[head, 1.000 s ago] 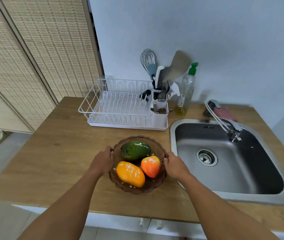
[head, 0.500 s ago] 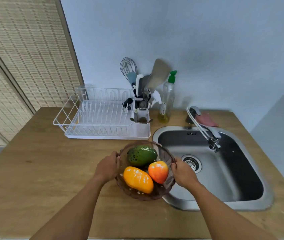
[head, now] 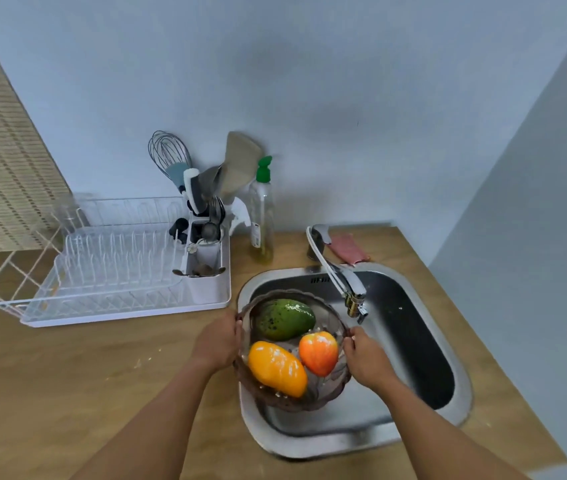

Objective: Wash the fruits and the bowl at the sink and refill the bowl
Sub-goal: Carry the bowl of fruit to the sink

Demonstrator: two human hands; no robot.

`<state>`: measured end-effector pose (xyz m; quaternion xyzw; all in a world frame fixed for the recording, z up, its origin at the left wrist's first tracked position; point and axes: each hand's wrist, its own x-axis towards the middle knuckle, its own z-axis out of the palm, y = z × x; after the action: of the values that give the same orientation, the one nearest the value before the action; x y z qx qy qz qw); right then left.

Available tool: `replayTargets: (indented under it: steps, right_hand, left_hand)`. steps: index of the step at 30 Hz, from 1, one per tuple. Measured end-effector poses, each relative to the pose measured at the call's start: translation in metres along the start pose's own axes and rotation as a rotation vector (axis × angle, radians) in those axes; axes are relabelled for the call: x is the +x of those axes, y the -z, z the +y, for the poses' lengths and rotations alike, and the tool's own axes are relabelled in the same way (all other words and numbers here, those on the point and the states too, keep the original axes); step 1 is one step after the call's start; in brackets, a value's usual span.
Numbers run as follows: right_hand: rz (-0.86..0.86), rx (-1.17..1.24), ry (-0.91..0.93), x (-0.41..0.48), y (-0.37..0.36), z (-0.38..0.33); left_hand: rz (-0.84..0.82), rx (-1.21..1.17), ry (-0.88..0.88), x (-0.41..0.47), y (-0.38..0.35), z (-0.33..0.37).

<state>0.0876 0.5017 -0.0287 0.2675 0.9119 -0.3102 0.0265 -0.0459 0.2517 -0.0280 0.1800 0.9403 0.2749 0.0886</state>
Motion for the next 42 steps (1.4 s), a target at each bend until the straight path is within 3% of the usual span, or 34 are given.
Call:
replayTargets:
  steps: [8, 22, 42]
  right_hand:
    - [-0.046, 0.031, -0.067, 0.023, 0.011, 0.05]
    - [-0.144, -0.077, -0.148, 0.065, 0.015, 0.109]
    - [-0.304, -0.081, -0.198, 0.101, 0.001, 0.142]
  left_hand:
    - [-0.088, 0.054, -0.007, 0.018, -0.044, 0.029]
    - [-0.244, 0.078, 0.23, 0.028, -0.117, 0.062]
    - [-0.27, 0.11, 0.379, 0.024, -0.157, 0.068]
